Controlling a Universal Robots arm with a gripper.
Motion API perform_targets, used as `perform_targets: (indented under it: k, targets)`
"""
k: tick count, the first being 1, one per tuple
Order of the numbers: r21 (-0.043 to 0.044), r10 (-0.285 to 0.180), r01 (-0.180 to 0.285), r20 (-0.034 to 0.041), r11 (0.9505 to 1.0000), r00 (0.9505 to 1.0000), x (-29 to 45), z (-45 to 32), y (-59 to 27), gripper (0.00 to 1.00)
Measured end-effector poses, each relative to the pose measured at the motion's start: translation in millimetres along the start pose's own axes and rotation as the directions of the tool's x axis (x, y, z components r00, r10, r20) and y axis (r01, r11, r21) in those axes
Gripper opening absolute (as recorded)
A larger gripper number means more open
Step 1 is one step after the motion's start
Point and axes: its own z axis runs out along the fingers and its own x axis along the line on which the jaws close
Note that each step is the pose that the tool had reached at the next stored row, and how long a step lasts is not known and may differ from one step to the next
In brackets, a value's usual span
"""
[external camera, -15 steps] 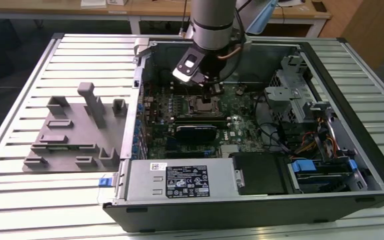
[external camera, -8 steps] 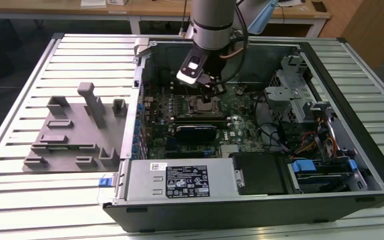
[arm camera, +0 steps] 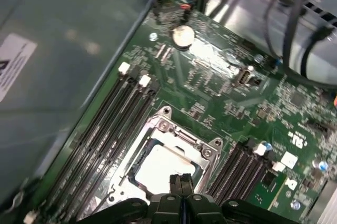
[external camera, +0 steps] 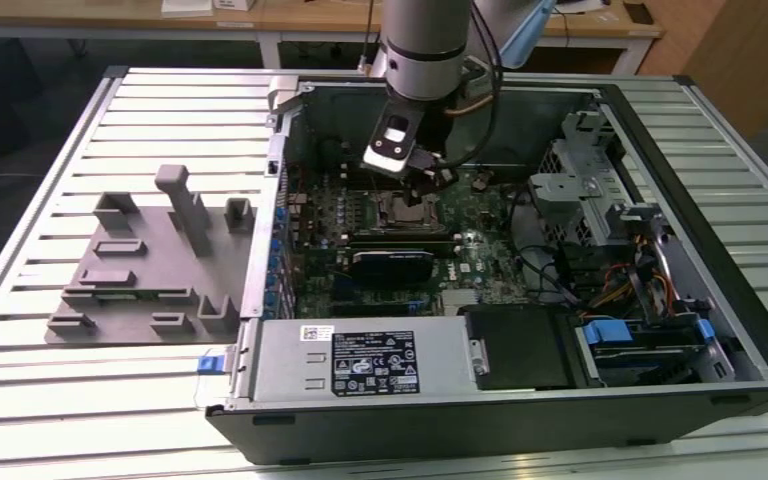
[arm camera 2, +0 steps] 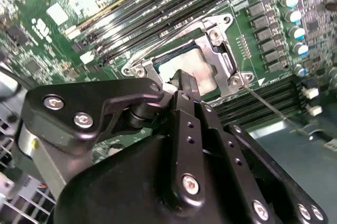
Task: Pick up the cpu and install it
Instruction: 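Close the cpu cover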
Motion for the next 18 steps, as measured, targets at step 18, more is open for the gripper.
perform_targets:
  k: [18]
  targets:
    - [-0.0084,-0.321,0.321,-0.0102,0.9471,0.9470,0.0,0.6,0.0,0.11]
